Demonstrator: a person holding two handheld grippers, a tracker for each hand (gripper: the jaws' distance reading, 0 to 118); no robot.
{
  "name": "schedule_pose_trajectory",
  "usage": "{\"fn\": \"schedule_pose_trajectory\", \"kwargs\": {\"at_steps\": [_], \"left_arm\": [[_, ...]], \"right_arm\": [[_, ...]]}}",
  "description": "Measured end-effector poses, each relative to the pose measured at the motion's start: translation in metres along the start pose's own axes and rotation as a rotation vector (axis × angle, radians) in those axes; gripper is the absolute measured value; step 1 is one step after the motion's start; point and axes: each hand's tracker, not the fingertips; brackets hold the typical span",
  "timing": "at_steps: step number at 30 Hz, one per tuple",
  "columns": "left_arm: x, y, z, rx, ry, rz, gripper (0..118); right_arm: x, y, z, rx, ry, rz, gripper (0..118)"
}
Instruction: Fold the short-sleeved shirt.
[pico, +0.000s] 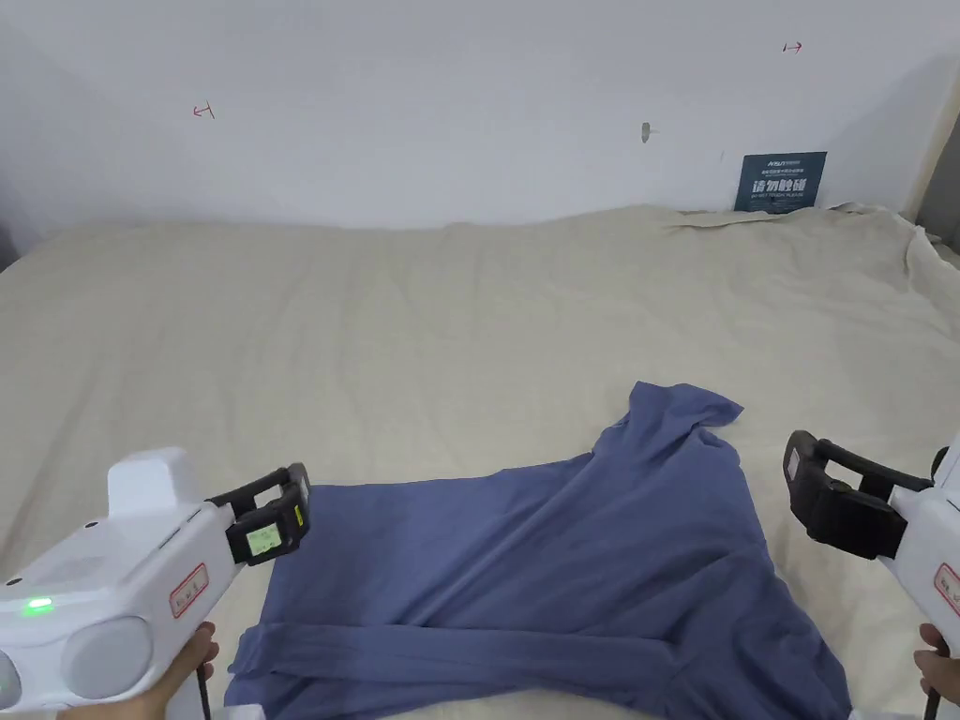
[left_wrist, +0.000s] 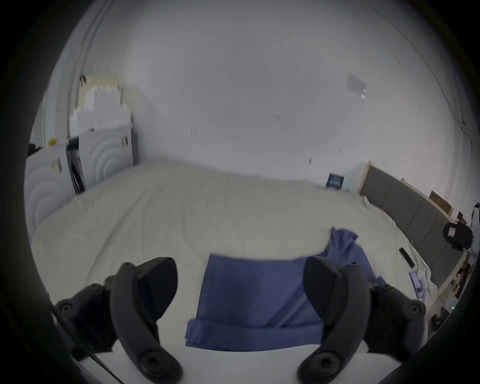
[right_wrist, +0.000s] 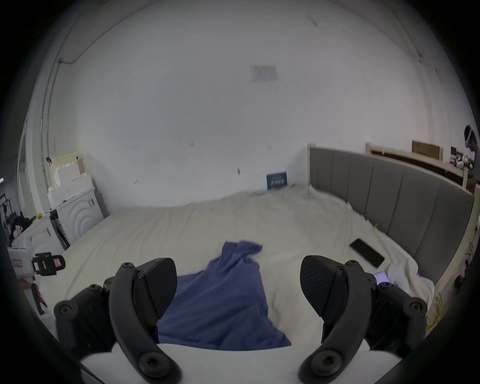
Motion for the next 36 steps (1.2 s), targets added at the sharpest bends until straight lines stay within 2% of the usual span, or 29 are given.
{"fn": "schedule_pose_trajectory", "kwargs": {"at_steps": [2, 3, 4, 5, 6, 7, 8, 18, 24, 25, 27, 28, 29, 30, 31, 36], "left_arm": [[0.008, -0.005, 0.005, 0.065, -0.002, -0.021, 56], [0.011, -0.007, 0.007, 0.086, -0.005, -0.027, 46], [0.009, -0.009, 0.004, 0.104, -0.01, -0.033, 41], [0.01, -0.011, 0.006, 0.122, -0.018, -0.026, 41], [0.011, -0.014, 0.006, 0.124, -0.027, -0.017, 28], [0.012, -0.015, 0.008, 0.129, -0.046, -0.015, 12], [0.012, -0.017, 0.006, 0.137, -0.048, -0.012, 0], [0.001, -0.012, -0.024, 0.024, -0.065, 0.011, 0], [-0.02, 0.005, -0.09, -0.172, -0.059, 0.005, 0], [-0.023, 0.008, -0.106, -0.216, -0.056, -0.003, 6], [-0.03, 0.014, -0.136, -0.295, -0.051, 0.004, 32], [-0.032, 0.015, -0.149, -0.315, -0.045, 0.01, 51], [-0.037, 0.015, -0.168, -0.341, -0.039, 0.017, 78], [-0.039, 0.016, -0.185, -0.38, -0.029, 0.014, 94], [-0.041, 0.015, -0.202, -0.419, -0.013, 0.015, 103], [-0.051, 0.004, -0.28, -0.564, 0.022, -0.025, 105]], "right_arm": [[-0.006, -0.003, 0.002, 0.029, -0.006, 0.013, 76], [-0.008, -0.005, 0.004, 0.045, -0.003, 0.016, 64], [-0.01, -0.007, 0.006, 0.054, -0.003, 0.019, 58], [-0.009, -0.01, 0.004, 0.061, -0.007, 0.022, 58], [-0.01, -0.012, 0.004, 0.071, -0.009, 0.026, 37], [-0.01, -0.014, 0.005, 0.085, -0.008, 0.036, 5], [-0.01, -0.016, 0.005, 0.092, -0.014, 0.044, 0], [-0.012, -0.015, -0.006, 0.064, 0.014, 0.036, 0], [-0.013, -0.013, -0.019, 0.041, 0.016, 0.043, 0], [-0.012, -0.014, -0.03, 0.038, 0.016, 0.043, 0], [-0.014, -0.013, -0.04, 0.031, 0.014, 0.047, 0], [-0.014, -0.013, -0.044, 0.027, 0.014, 0.046, 0], [-0.014, -0.013, -0.052, 0.024, 0.013, 0.041, 0], [-0.015, -0.013, -0.057, 0.021, 0.012, 0.039, 0], [-0.016, -0.013, -0.063, 0.014, 0.01, 0.041, 0], [-0.018, -0.017, -0.094, -0.021, -0.003, 0.041, 0]]}}
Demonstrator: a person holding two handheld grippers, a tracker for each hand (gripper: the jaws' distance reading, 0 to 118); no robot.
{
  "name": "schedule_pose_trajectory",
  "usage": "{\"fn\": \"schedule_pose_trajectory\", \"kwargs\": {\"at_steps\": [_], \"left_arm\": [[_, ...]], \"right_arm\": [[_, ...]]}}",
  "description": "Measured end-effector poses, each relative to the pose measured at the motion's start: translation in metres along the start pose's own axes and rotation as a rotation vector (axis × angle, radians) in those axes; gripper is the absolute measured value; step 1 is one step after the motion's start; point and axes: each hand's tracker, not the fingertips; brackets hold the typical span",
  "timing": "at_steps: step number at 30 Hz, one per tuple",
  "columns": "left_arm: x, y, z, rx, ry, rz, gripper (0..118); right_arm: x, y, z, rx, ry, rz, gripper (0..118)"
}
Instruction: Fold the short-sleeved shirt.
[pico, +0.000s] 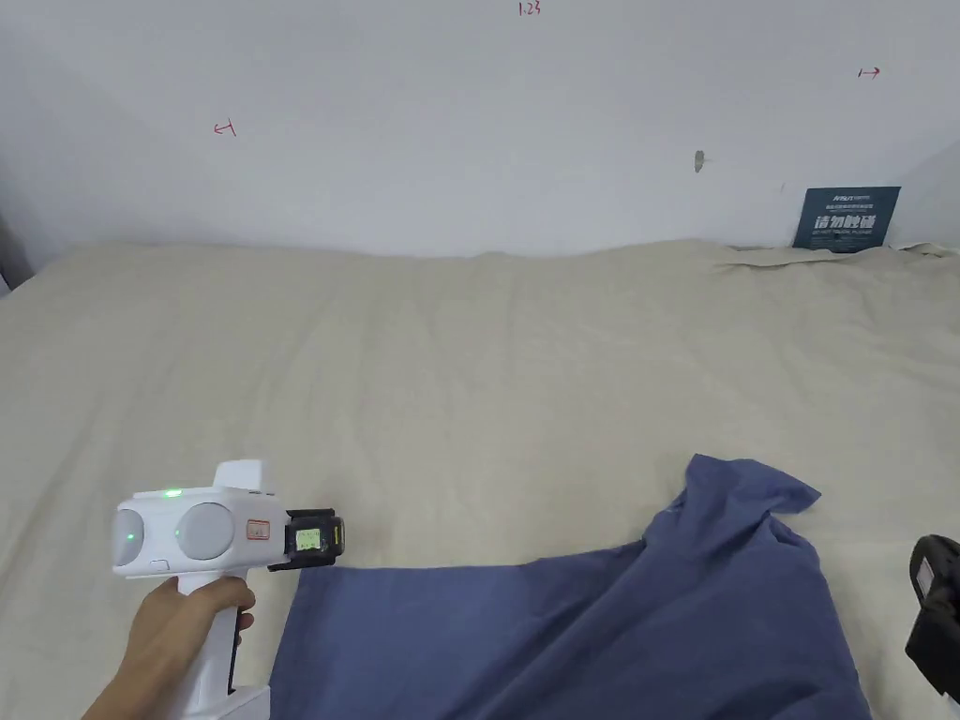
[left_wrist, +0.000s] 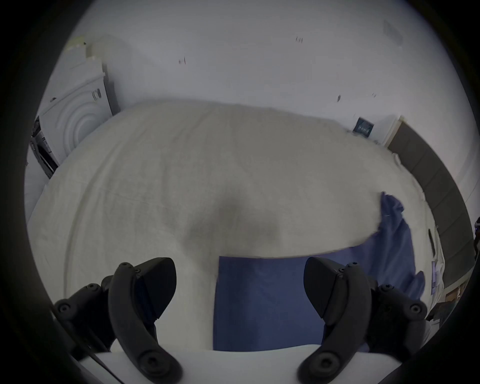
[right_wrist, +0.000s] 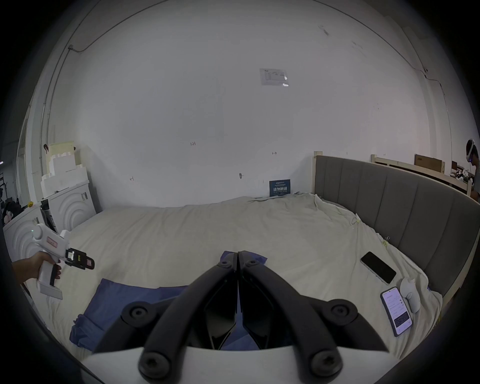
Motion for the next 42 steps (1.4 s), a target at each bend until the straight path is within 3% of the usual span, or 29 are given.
{"fn": "schedule_pose_trajectory", "kwargs": {"at_steps": [5, 10, 12, 13, 16, 17, 21, 25, 28, 29, 30, 31, 32, 33, 36, 39, 42], "left_arm": [[-0.013, 0.01, -0.069, -0.127, 0.031, 0.045, 101], [-0.006, -0.002, -0.104, -0.215, 0.044, 0.015, 77], [0.0, -0.005, -0.093, -0.178, 0.062, -0.001, 74], [0.001, -0.004, -0.093, -0.187, 0.064, -0.01, 64], [0.006, -0.001, -0.081, -0.165, -0.001, -0.029, 11], [0.009, -0.001, -0.08, -0.175, -0.032, -0.033, 6], [0.015, -0.007, -0.071, -0.159, -0.038, -0.069, 1], [0.009, -0.005, -0.038, -0.072, -0.14, -0.012, 0], [0.008, -0.006, -0.004, -0.031, -0.184, -0.022, 0], [0.007, -0.006, 0.005, -0.016, -0.194, -0.024, 0], [0.005, -0.006, 0.014, -0.001, -0.202, -0.019, 0], [0.004, -0.006, 0.02, 0.007, -0.21, -0.014, 0], [0.008, -0.007, 0.031, 0.013, -0.22, -0.007, 0], [0.007, -0.006, 0.036, 0.017, -0.227, -0.004, 0], [0.009, -0.005, 0.046, 0.026, -0.232, -0.005, 0], [0.009, -0.007, 0.05, 0.028, -0.231, -0.007, 0], [0.007, -0.008, 0.048, 0.027, -0.227, 0.002, 0]], "right_arm": [[0.0, -0.008, -0.018, -0.036, -0.016, -0.001, 0], [0.003, -0.015, -0.032, -0.074, -0.019, -0.014, 0], [0.003, -0.018, -0.035, -0.086, -0.019, -0.02, 0], [0.003, -0.018, -0.036, -0.091, -0.019, -0.022, 0], [0.004, -0.019, -0.043, -0.112, -0.013, -0.034, 0], [0.005, -0.019, -0.046, -0.119, -0.012, -0.039, 0], [0.015, -0.017, -0.069, -0.146, -0.002, -0.061, 0], [0.023, -0.012, -0.117, -0.239, 0.02, -0.027, 1], [0.027, -0.011, -0.165, -0.351, 0.044, -0.016, 19], [0.029, -0.014, -0.179, -0.382, 0.042, -0.034, 19], [0.03, -0.017, -0.195, -0.417, 0.041, -0.042, 40], [0.031, -0.02, -0.21, -0.46, 0.037, -0.034, 75], [0.032, -0.025, -0.228, -0.503, 0.038, -0.033, 97], [0.032, -0.03, -0.24, -0.545, 0.038, -0.012, 108], [0.033, -0.04, -0.279, -0.631, 0.01, 0.019, 110], [0.049, -0.052, -0.317, -0.691, -0.017, -0.042, 109], [0.037, -0.056, -0.319, -0.742, -0.039, -0.014, 101]]}}
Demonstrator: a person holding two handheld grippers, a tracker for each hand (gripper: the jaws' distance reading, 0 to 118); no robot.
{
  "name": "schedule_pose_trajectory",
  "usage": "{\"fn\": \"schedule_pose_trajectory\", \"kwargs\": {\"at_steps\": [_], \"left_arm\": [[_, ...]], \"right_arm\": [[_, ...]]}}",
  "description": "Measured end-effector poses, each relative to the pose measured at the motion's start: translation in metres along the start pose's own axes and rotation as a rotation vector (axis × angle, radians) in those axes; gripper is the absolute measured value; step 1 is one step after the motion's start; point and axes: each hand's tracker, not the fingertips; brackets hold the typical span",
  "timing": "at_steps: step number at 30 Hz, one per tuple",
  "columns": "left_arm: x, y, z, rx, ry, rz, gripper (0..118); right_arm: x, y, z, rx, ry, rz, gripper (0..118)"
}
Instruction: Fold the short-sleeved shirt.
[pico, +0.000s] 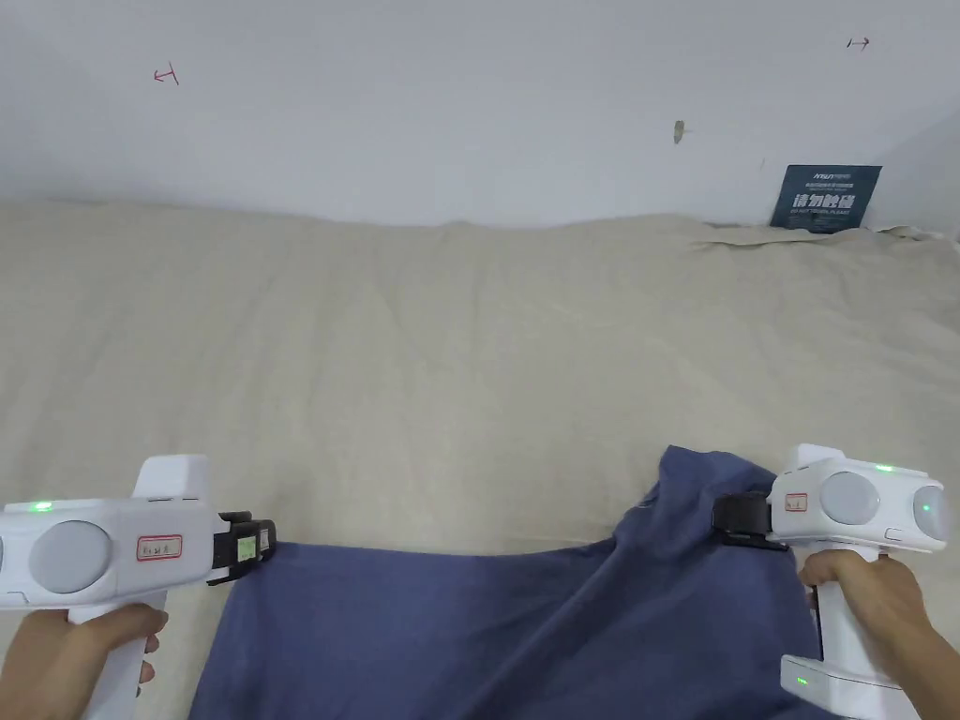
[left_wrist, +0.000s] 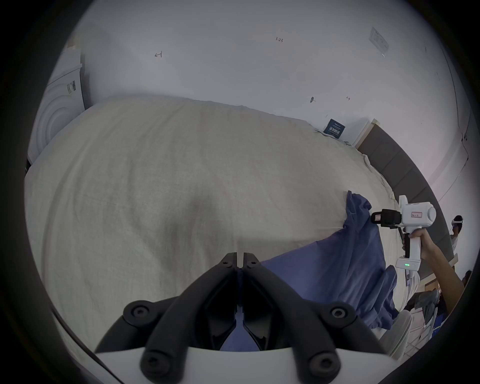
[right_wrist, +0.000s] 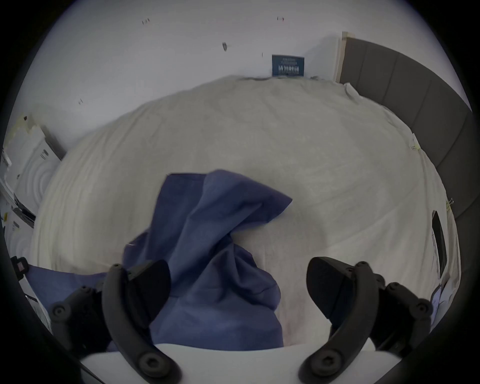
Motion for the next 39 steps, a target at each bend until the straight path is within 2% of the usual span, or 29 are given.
{"fn": "schedule_pose_trajectory", "kwargs": {"at_steps": [2, 4, 6, 7, 9, 13, 19, 22, 26, 33, 39], "left_arm": [[-0.004, 0.0, -0.003, -0.003, 0.001, 0.004, 0], [-0.004, -0.001, -0.003, -0.008, 0.006, 0.003, 0], [-0.006, -0.002, -0.004, -0.008, 0.006, 0.009, 0], [-0.007, -0.002, -0.004, -0.009, 0.005, 0.014, 0], [-0.006, -0.004, -0.003, -0.008, 0.007, 0.018, 0], [-0.009, -0.007, -0.002, 0.0, 0.028, 0.011, 0], [-0.019, -0.016, 0.017, 0.019, 0.073, 0.031, 0], [-0.024, -0.023, 0.036, 0.031, 0.086, 0.043, 0], [-0.029, -0.037, 0.067, 0.053, 0.083, 0.06, 0], [-0.032, -0.079, 0.093, 0.026, 0.075, 0.033, 0], [-0.031, -0.127, 0.08, -0.051, 0.085, 0.038, 0]], "right_arm": [[-0.003, 0.0, -0.009, -0.035, -0.011, 0.035, 79], [-0.012, -0.008, -0.002, -0.046, -0.007, 0.036, 46], [-0.015, -0.012, -0.001, -0.052, 0.024, 0.061, 19], [-0.019, -0.016, 0.005, -0.039, 0.02, 0.065, 10], [-0.024, -0.02, 0.018, -0.006, 0.031, 0.065, 8], [-0.026, -0.024, 0.054, 0.068, 0.063, 0.118, 8], [-0.011, -0.039, 0.138, 0.202, 0.215, 0.121, 8], [-0.004, -0.057, 0.182, 0.253, 0.265, 0.143, 8], [0.011, -0.088, 0.228, 0.292, 0.321, 0.133, 8], [0.036, -0.155, 0.246, 0.271, 0.317, 0.106, 8], [0.046, -0.209, 0.23, 0.203, 0.283, 0.057, 8]]}}
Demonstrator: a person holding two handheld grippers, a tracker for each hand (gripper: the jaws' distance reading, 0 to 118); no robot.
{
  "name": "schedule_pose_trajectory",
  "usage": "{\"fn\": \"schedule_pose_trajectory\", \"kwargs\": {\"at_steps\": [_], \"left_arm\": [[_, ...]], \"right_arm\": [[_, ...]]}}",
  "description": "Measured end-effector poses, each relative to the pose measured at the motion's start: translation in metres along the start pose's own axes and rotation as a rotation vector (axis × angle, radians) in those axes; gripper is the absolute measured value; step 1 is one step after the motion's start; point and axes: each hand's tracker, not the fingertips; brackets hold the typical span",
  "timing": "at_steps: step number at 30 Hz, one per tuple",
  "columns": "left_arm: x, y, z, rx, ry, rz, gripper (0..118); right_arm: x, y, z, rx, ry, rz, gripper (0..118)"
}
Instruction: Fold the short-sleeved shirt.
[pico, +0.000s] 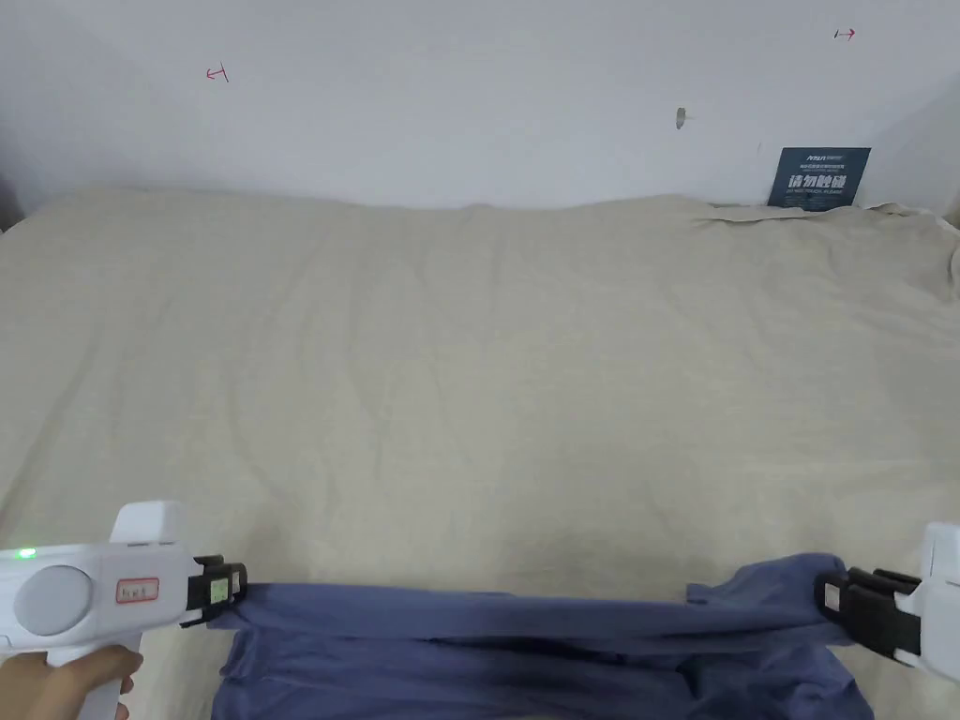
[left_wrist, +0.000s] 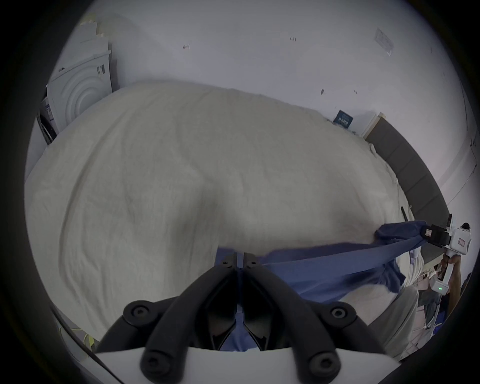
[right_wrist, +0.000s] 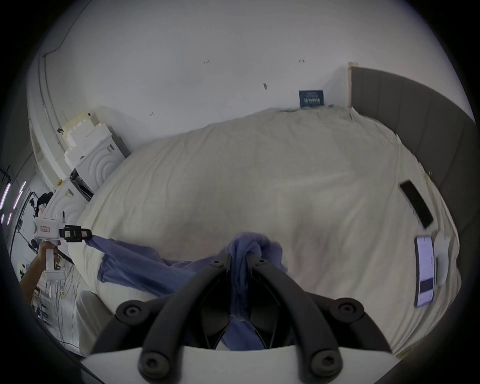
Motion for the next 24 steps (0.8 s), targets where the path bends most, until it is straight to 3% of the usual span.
{"fn": "schedule_pose_trajectory", "kwargs": {"at_steps": [12, 21, 22, 24], "left_arm": [[-0.011, -0.068, -0.037, -0.105, 0.067, -0.018, 0], [-0.014, -0.078, -0.042, -0.124, 0.078, 0.015, 1], [-0.014, -0.078, -0.042, -0.126, 0.079, 0.012, 6], [-0.008, -0.076, -0.036, -0.124, 0.084, 0.005, 27]], "right_arm": [[0.013, -0.072, -0.036, -0.114, -0.115, -0.098, 8], [0.015, -0.091, -0.051, -0.159, -0.171, -0.151, 9], [0.014, -0.091, -0.049, -0.153, -0.172, -0.157, 9], [0.005, -0.087, -0.039, -0.132, -0.176, -0.16, 15]]}}
